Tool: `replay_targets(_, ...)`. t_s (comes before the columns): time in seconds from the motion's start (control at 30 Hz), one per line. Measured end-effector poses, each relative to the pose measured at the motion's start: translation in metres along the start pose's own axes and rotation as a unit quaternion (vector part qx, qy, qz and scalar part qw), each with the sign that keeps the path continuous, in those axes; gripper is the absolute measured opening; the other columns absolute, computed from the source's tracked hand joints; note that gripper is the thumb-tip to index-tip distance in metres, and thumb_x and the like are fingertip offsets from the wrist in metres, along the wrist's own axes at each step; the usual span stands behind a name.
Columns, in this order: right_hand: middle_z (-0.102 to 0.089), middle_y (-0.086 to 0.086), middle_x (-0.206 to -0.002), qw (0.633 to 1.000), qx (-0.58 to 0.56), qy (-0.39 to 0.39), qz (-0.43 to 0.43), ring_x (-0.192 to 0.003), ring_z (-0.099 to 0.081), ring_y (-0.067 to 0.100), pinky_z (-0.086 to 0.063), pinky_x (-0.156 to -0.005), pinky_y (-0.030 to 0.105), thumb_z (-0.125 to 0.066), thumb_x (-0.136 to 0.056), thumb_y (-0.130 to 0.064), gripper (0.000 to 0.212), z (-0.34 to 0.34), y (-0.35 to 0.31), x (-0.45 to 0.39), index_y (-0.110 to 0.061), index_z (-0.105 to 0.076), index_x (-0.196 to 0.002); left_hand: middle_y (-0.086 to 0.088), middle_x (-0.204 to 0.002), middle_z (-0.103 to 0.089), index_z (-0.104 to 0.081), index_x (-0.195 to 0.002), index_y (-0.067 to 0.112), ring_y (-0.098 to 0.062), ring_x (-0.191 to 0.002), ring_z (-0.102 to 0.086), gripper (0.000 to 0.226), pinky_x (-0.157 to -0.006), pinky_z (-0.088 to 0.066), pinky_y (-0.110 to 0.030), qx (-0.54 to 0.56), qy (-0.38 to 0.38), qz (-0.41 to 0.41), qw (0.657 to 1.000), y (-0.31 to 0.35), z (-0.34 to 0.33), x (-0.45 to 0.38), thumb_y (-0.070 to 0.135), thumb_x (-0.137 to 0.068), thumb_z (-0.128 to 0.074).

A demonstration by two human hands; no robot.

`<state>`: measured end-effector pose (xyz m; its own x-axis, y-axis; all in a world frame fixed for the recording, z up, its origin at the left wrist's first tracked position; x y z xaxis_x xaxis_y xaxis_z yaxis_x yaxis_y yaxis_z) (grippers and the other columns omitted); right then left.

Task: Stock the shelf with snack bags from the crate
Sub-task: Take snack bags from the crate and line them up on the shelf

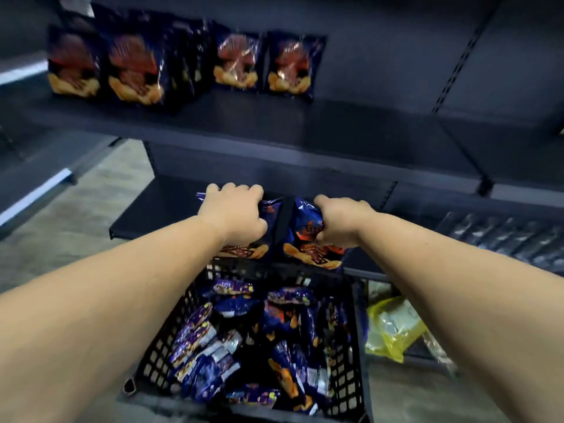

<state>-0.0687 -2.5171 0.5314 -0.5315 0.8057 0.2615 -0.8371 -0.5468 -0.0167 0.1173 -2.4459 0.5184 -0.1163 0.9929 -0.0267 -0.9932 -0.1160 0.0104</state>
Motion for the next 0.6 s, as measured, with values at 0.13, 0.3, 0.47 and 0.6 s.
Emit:
replay_targets(0.13, -0.052, -0.004, -0.087, 0.998, 0.015, 0.053, -0.001, -0.086, -0.051, 0.027, -0.034, -0.073, 0.034, -0.067, -0.083, -0.036, 0.041, 0.04, 0.005, 0.014, -0.022, -0.034, -0.104, 0.0, -0.101, -0.056, -0.039, -0.1, 0.023, -0.025, -0.095, -0.045, 0.026, -0.088, -0.031, -0.042, 0.0, 0.043, -0.007, 0.999, 0.003, 0.043, -0.007, 0.037, -0.081, -0.05)
replay_targets(0.3, -0.055, -0.002, -0.089, 0.994, 0.022, 0.103, 0.003, -0.085, -0.056, 0.026, -0.042, -0.067, 0.033, -0.064, -0.083, -0.031, 0.036, 0.084, 0.012, 0.024, -0.024, -0.037, -0.106, 0.004, -0.089, -0.052, -0.041, -0.103, 0.025, -0.022, -0.086, -0.043, 0.027, -0.084, -0.033, -0.039, -0.008, 0.082, -0.025, 0.996, 0.004, 0.09, -0.013, 0.037, -0.081, -0.051)
replay_targets(0.47, -0.055, -0.002, -0.089, 0.991, 0.024, 0.129, 0.007, -0.085, -0.056, 0.026, -0.044, -0.069, 0.034, -0.063, -0.082, -0.03, 0.034, 0.121, 0.017, 0.028, -0.026, -0.038, -0.104, 0.004, -0.09, -0.054, -0.037, -0.099, 0.03, -0.022, -0.087, -0.045, 0.025, -0.085, -0.034, -0.04, -0.003, 0.109, -0.027, 0.994, 0.003, 0.131, -0.017, 0.038, -0.081, -0.053)
replay_targets(0.6, -0.057, 0.0, -0.094, 0.99, 0.018, 0.139, 0.003, -0.087, -0.057, 0.026, -0.045, -0.071, 0.035, -0.064, -0.082, -0.03, 0.035, 0.144, 0.02, 0.026, -0.026, -0.039, -0.105, 0.003, -0.093, -0.057, -0.043, -0.108, 0.027, -0.025, -0.092, -0.051, 0.03, -0.088, -0.036, -0.043, 0.01, 0.127, -0.031, 0.991, -0.001, 0.154, -0.024, 0.038, -0.081, -0.054)
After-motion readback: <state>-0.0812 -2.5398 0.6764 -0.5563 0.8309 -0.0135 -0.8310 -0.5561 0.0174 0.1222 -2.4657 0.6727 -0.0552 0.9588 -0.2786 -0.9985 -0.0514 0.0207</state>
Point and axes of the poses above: each hand's wrist, its own x-axis away from the middle knuckle, its own z-axis out of the back of the hand, y = z × x, the point moved 1 cm from there along -x, towards the middle knuckle
